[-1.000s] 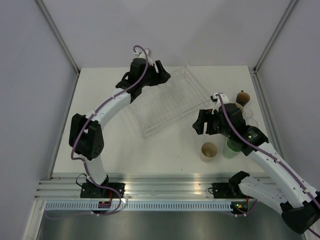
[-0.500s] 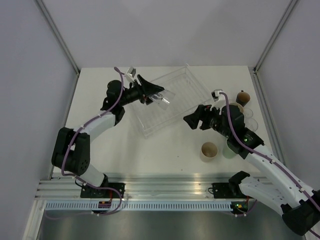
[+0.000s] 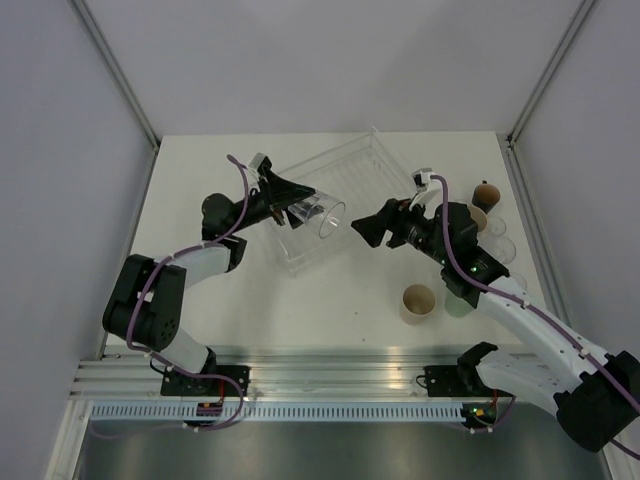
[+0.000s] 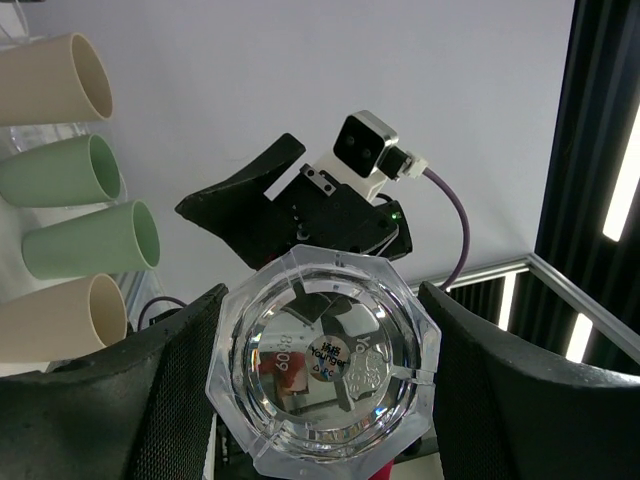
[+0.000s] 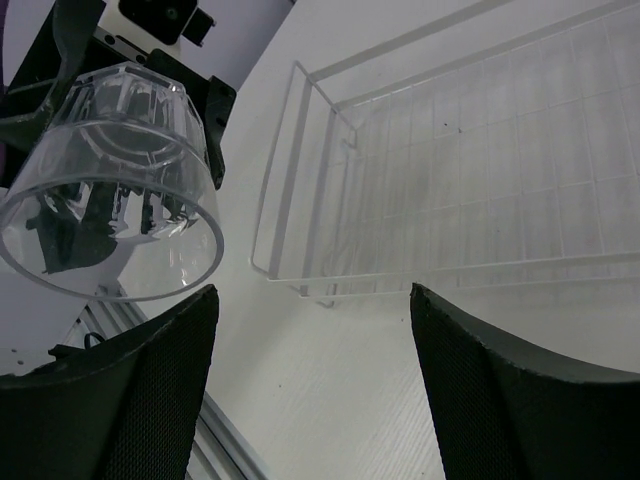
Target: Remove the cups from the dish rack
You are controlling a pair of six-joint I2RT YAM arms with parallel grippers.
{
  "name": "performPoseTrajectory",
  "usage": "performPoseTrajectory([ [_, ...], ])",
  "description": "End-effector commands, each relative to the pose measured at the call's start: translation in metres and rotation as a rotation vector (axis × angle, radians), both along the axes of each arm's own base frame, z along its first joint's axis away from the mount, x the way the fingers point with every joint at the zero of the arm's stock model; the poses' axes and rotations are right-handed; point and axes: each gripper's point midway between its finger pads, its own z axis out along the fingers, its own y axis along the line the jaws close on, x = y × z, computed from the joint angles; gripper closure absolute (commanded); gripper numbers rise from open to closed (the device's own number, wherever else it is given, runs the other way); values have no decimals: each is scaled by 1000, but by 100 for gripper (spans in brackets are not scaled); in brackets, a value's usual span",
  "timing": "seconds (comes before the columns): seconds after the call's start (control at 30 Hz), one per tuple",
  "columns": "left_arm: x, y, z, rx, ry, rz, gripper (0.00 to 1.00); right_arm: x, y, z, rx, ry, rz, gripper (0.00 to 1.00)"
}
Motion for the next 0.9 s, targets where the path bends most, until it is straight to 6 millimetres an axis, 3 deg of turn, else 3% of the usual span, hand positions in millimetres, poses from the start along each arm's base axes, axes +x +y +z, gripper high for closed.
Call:
performPoseTrajectory([
  [0.0, -19, 7, 29, -59, -91, -26, 98, -1, 13, 24, 73, -73, 51, 18],
  [0.17, -19, 6, 22, -54, -69, -23, 98, -2, 26, 26, 80, -78, 85, 18],
  [0.37, -18, 6, 14, -46, -44, -17, 98, -8, 56, 30, 93, -86, 153, 19],
  [0.57, -22, 4, 13, -44, -39, -21, 98, -1, 68, 39, 114, -107, 143, 20],
  [0.73, -28, -1, 5, -38, -18, -30, 98, 12, 76, 47, 135, -122, 113, 33],
  [0.87, -33, -4, 1, -41, -5, -35, 98, 14, 89, 47, 131, -115, 139, 54],
])
